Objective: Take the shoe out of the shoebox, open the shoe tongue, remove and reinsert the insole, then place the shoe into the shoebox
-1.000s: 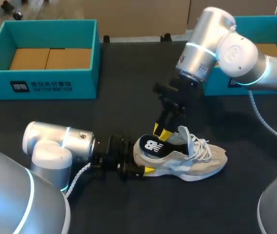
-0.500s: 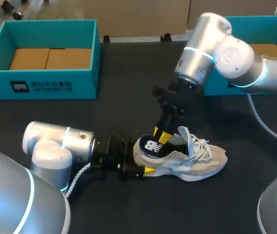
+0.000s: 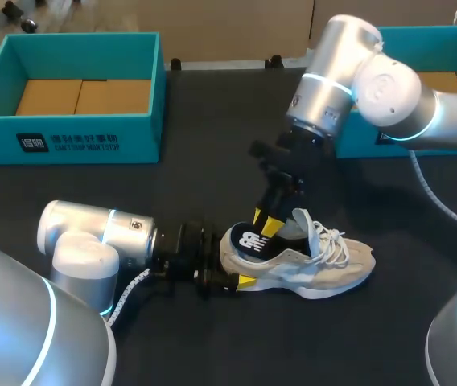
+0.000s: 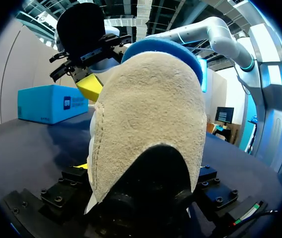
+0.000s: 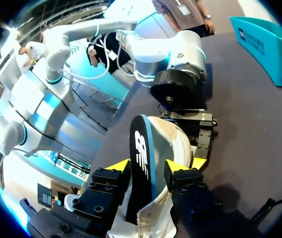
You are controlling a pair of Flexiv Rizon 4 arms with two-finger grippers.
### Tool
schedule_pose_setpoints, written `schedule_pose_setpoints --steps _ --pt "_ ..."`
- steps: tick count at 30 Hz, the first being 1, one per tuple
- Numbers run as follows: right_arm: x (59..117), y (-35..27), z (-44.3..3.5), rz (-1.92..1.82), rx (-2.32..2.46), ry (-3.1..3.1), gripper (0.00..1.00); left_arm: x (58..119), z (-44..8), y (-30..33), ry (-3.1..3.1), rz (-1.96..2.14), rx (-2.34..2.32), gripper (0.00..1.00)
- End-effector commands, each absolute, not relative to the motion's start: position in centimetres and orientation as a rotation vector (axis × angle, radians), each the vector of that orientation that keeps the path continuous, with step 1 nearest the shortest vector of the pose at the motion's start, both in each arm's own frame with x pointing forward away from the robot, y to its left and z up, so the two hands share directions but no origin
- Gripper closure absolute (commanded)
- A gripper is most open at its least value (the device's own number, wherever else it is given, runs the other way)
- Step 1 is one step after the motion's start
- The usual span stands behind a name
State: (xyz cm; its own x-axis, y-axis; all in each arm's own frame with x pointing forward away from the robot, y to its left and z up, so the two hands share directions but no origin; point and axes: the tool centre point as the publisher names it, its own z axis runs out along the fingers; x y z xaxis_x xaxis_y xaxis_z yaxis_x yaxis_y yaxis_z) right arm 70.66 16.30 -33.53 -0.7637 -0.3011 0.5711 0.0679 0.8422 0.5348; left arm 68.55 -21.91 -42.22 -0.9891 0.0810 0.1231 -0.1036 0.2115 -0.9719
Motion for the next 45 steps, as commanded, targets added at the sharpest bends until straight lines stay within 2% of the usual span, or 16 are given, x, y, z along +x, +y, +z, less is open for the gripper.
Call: schedule_pose_setpoints --steps 1,25,26,28,29,45 --pt "70.3 16.7 -33.6 -0.709 0.175 -2.346 0.56 68.5 -42.2 -22.0 -2.328 1.886 0.024 1.0" --pt "69.1 15.7 -35.3 -0.752 0.104 -2.298 0.59 68.5 -42.2 -22.0 -2.328 1.886 0.024 1.0" --pt "69.0 15.8 -35.3 -0.75 0.105 -2.295 0.63 68.5 -42.2 -22.0 -2.328 1.886 0.024 1.0" --pt "68.9 15.9 -35.1 -0.747 0.105 -2.295 0.81 68.5 -42.2 -22.0 -2.328 1.886 0.024 1.0" --pt "68.9 15.9 -35.0 -0.744 0.105 -2.297 1.0 68.5 -42.2 -22.0 -2.328 1.886 0.024 1.0" --pt "69.5 18.9 -32.6 -0.7 0.239 -2.337 1.0 68.5 -42.2 -22.0 -2.328 1.886 0.024 1.0"
